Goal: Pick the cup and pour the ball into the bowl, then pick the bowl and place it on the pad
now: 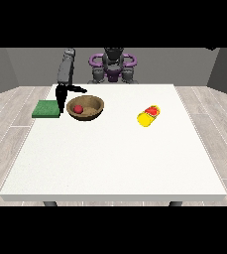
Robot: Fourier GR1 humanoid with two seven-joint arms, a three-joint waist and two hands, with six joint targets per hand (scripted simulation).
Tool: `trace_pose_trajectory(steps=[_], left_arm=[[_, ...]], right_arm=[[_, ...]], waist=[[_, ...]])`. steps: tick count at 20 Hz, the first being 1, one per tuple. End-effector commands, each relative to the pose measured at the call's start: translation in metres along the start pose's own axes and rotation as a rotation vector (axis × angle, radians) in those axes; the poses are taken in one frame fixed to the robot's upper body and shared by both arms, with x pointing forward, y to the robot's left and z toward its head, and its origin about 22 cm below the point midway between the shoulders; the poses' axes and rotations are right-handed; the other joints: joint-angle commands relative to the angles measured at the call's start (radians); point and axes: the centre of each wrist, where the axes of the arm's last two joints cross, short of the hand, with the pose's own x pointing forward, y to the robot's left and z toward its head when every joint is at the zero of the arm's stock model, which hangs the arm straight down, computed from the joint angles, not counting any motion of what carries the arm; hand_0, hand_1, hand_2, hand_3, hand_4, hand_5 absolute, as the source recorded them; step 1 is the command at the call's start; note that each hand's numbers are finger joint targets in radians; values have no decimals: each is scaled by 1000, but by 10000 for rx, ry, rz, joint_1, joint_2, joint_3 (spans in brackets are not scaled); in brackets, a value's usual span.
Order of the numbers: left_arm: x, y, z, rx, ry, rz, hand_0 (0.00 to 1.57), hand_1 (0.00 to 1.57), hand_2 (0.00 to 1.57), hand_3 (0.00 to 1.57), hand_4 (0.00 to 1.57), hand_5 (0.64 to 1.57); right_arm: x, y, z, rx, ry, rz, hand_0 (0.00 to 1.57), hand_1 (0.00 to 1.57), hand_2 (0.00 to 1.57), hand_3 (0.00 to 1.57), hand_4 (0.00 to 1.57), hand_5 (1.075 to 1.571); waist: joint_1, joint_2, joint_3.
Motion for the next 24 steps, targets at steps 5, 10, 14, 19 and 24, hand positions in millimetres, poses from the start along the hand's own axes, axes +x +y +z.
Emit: trace_pose_trajectory(steps=[5,10,14,19,24], left_arm=[[50,9,2,-493,-691,116,0,0,0,0,106,1568],[50,-20,-6,-738,-641,224,0,0,0,0,54,1568],[75,-4,-2,-455,-1140,100,0,0,0,0,0,1568],[81,-14,-2,-878,-1653,289,0,0,0,0,0,1570],[81,-20,-7,-1163,-1224,518,0,0,0,0,0,1571]], right_arm=[[1,-37,-5,-316,-278,-584,0,0,0,0,0,1569],[-32,-15,11,-671,-39,-803,0,0,0,0,0,1568],[-20,7,-8,-407,-399,-777,0,0,0,0,0,1567],[-58,-11,32,-1307,1745,-2102,1278,1278,1025,604,944,1431],[-51,-35,36,-1686,2098,58,1571,1571,1571,1400,990,1571]], waist=[[332,744,2],[688,824,8],[516,1195,0],[798,1816,8],[1102,1546,-13]])
